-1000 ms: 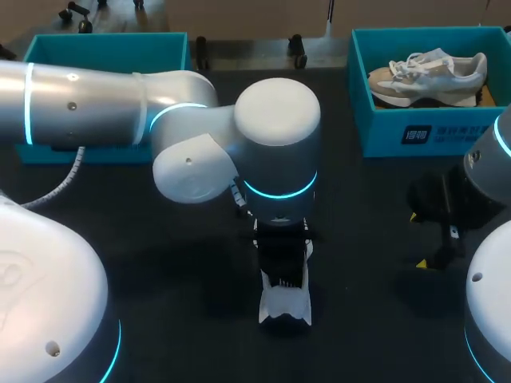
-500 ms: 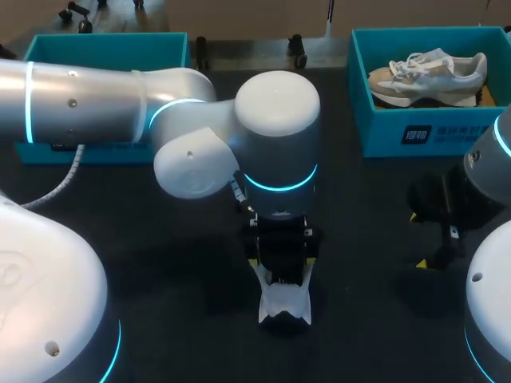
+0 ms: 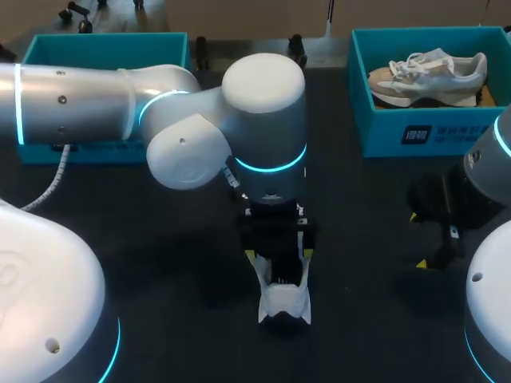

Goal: Take the shoe out of the shoebox, open the shoe tongue, remove and reinsert the insole, then place the shoe into the shoebox

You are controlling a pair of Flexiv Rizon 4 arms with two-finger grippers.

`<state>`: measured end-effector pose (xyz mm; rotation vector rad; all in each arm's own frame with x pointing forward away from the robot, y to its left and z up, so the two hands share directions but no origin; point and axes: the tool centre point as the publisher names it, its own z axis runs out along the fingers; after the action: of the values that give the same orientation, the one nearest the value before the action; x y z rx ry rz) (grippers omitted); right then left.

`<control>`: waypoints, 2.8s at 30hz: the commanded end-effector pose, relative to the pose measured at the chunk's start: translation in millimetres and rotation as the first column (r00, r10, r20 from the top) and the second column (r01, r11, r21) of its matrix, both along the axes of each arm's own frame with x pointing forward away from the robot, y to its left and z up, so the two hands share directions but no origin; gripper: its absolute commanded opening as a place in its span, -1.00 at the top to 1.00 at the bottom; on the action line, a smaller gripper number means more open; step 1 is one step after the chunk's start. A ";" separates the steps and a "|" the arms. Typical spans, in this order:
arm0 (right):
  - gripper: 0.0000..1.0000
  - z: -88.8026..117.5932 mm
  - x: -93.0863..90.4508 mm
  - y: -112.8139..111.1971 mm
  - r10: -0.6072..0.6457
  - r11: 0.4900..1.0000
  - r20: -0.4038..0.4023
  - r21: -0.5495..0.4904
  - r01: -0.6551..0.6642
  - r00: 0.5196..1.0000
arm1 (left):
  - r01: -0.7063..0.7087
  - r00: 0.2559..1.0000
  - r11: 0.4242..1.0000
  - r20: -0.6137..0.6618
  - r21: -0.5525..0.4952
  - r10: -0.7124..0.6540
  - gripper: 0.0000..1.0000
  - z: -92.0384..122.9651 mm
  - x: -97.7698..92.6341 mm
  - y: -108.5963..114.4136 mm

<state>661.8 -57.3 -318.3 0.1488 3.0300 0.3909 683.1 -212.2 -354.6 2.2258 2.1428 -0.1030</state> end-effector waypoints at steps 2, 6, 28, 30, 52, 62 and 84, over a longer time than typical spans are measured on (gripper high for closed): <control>-1.00 0.2 -1.4 -0.4 0.000 1.000 0.002 0.000 0.000 1.000 | -0.001 1.000 1.000 0.010 0.000 0.001 -1.00 3.1 1.9 2.3; -1.00 0.2 -1.4 -0.4 0.000 1.000 0.002 0.000 0.000 1.000 | 0.001 1.000 1.000 0.014 -0.007 -0.001 -1.00 4.7 3.0 2.3; -1.00 0.2 -1.4 -0.4 0.000 1.000 0.002 0.000 0.000 1.000 | -0.015 0.999 1.000 0.040 -0.018 0.016 -1.00 19.1 10.9 5.2; -1.00 0.2 -1.4 -0.4 0.000 1.000 0.002 0.000 0.000 1.000 | -0.018 0.999 1.000 0.043 -0.017 0.019 -1.00 20.5 13.1 5.8; -1.00 0.2 -1.4 -0.4 0.000 1.000 0.002 0.000 0.000 1.000 | -0.092 0.995 0.995 0.042 -0.029 0.093 -1.00 46.4 50.9 18.7; -1.00 0.2 -1.4 -0.4 0.000 1.000 0.002 0.000 0.000 1.000 | -0.089 0.995 0.993 -0.050 -0.080 0.085 -1.00 69.2 84.8 22.5; -1.00 0.2 -1.4 -0.4 0.000 1.000 0.002 0.000 0.000 1.000 | -0.031 0.996 0.997 -0.089 -0.064 0.026 0.22 74.2 90.4 -4.5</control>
<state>661.7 -57.3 -318.3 0.1489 3.0299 0.3910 773.6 -213.4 -273.5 2.1874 2.1840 -0.2705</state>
